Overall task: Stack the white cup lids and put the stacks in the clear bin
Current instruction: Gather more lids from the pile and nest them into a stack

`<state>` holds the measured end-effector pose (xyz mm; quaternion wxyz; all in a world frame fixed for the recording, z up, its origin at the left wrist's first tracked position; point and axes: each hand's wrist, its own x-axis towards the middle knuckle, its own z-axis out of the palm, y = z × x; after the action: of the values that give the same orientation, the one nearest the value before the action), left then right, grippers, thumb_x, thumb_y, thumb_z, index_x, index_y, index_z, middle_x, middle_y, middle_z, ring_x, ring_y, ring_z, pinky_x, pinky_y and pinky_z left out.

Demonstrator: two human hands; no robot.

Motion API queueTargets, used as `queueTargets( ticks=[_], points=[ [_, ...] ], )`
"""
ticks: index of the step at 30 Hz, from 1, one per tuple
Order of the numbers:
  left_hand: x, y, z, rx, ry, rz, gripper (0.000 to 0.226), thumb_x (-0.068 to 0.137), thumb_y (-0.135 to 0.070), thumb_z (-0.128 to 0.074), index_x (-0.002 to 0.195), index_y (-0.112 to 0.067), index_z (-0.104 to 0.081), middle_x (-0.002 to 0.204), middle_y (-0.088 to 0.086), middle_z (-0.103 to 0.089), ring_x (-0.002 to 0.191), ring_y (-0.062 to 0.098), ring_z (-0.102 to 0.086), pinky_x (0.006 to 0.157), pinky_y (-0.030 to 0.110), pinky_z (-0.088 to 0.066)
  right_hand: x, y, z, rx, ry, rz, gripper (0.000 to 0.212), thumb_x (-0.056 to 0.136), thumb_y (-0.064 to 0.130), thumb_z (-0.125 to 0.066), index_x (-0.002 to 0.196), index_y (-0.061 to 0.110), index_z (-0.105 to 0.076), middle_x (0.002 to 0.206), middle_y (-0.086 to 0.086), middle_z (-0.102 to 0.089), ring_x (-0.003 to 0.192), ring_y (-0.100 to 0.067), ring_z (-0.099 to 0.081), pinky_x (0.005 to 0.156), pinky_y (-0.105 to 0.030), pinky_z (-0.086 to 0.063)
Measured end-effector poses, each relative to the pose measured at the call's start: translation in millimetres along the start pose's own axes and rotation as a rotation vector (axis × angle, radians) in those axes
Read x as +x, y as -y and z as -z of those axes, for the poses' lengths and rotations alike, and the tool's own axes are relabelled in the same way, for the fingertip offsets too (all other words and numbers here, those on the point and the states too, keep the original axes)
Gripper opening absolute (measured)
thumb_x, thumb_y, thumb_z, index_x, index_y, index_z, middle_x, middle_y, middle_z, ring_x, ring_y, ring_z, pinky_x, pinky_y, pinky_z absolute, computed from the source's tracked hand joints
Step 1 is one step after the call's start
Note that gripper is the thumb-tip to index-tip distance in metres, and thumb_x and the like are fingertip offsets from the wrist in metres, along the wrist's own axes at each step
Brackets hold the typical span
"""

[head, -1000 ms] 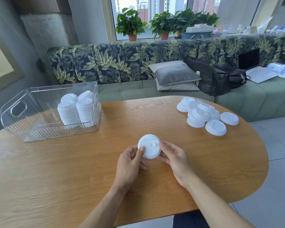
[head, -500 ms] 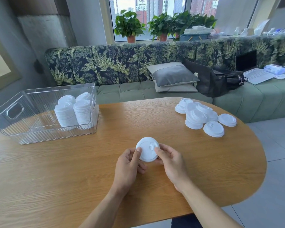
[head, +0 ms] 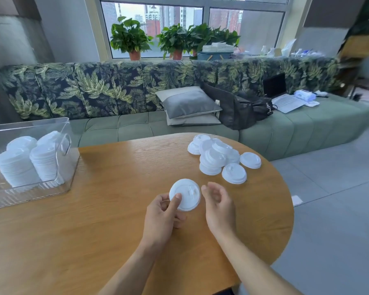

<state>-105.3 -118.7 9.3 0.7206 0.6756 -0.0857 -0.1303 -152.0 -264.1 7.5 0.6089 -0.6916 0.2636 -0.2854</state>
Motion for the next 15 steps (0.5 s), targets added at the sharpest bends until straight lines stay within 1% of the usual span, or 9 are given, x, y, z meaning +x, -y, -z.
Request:
queueTargets(
  ticks=[2, 3, 4, 5, 6, 8, 10, 13, 15],
  points=[
    [9, 4, -17, 0.019, -0.002, -0.003, 0.034, 0.097, -0.045, -0.07, 0.112, -0.015, -0.065, 0.072, 0.016, -0.074, 0.056, 0.021, -0.069, 0.055, 0.028, -0.057, 21, -2, 19, -0.108, -0.038, 0.022, 0.015, 0.096, 0.037, -0.068, 0.111, 0.036, -0.065, 0.106, 0.022, -0.067, 0.107, 0.006, -0.062, 0.082, -0.009, -0.047],
    [13, 5, -23, 0.033, -0.002, -0.002, 0.035, 0.096, -0.047, -0.07, 0.111, -0.016, -0.064, 0.072, 0.016, -0.074, 0.056, 0.023, -0.069, 0.056, 0.03, -0.058, 32, -4, 27, -0.162, -0.064, 0.039, 0.017, 0.096, 0.033, -0.067, 0.113, 0.033, -0.065, 0.109, 0.021, -0.065, 0.11, -0.002, -0.061, 0.089, -0.017, -0.049],
    [18, 6, -28, 0.039, 0.0, 0.001, 0.036, 0.096, -0.049, -0.07, 0.111, -0.017, -0.064, 0.072, 0.015, -0.075, 0.057, 0.025, -0.071, 0.057, 0.032, -0.059, 43, -6, 34, -0.229, -0.084, 0.058, 0.02, 0.096, 0.029, -0.067, 0.116, 0.029, -0.065, 0.112, 0.02, -0.062, 0.113, -0.008, -0.058, 0.097, -0.027, -0.049],
    [23, 7, -33, 0.037, 0.007, 0.003, 0.037, 0.096, -0.049, -0.07, 0.112, -0.017, -0.063, 0.073, 0.015, -0.075, 0.058, 0.027, -0.072, 0.057, 0.033, -0.059, 53, -8, 41, -0.315, -0.094, 0.072, 0.025, 0.096, 0.028, -0.066, 0.12, 0.026, -0.064, 0.118, 0.018, -0.059, 0.118, -0.012, -0.053, 0.103, -0.034, -0.046],
    [27, 7, -37, 0.03, 0.016, 0.006, 0.037, 0.096, -0.049, -0.07, 0.113, -0.017, -0.063, 0.074, 0.015, -0.076, 0.06, 0.027, -0.073, 0.056, 0.032, -0.059, 62, -10, 47, -0.414, -0.099, 0.076, 0.03, 0.095, 0.026, -0.066, 0.125, 0.024, -0.063, 0.124, 0.013, -0.056, 0.123, -0.015, -0.047, 0.107, -0.037, -0.043],
    [35, 6, -43, 0.024, 0.032, 0.018, 0.038, 0.096, -0.048, -0.07, 0.115, -0.016, -0.062, 0.078, 0.014, -0.077, 0.063, 0.029, -0.075, 0.054, 0.029, -0.058, 77, -13, 56, -0.572, -0.118, 0.075, 0.044, 0.093, 0.024, -0.068, 0.135, 0.02, -0.058, 0.138, 0.001, -0.049, 0.129, -0.021, -0.04, 0.112, -0.038, -0.038],
    [42, 5, -48, 0.037, 0.049, 0.033, 0.04, 0.096, -0.049, -0.07, 0.116, -0.016, -0.061, 0.078, 0.014, -0.078, 0.064, 0.03, -0.076, 0.055, 0.029, -0.058, 87, -14, 60, -0.623, -0.148, 0.082, 0.058, 0.089, 0.027, -0.073, 0.142, 0.019, -0.051, 0.146, -0.005, -0.042, 0.132, -0.025, -0.036, 0.114, -0.039, -0.035],
    [49, 5, -52, 0.052, 0.06, 0.031, 0.039, 0.096, -0.048, -0.069, 0.116, -0.016, -0.062, 0.077, 0.014, -0.078, 0.064, 0.03, -0.075, 0.055, 0.029, -0.058, 101, -15, 60, -0.723, -0.161, 0.056, 0.084, 0.086, 0.048, -0.075, 0.154, 0.019, -0.035, 0.153, -0.006, -0.035, 0.136, -0.028, -0.032, 0.117, -0.042, -0.032],
    [53, 4, -55, 0.063, 0.063, 0.027, 0.038, 0.096, -0.047, -0.069, 0.116, -0.016, -0.062, 0.076, 0.014, -0.077, 0.062, 0.029, -0.074, 0.054, 0.028, -0.058, 108, -17, 60, -0.798, -0.163, 0.022, 0.092, 0.084, 0.058, -0.072, 0.156, 0.018, -0.031, 0.154, -0.007, -0.034, 0.136, -0.029, -0.034, 0.117, -0.04, -0.03]
  ],
)
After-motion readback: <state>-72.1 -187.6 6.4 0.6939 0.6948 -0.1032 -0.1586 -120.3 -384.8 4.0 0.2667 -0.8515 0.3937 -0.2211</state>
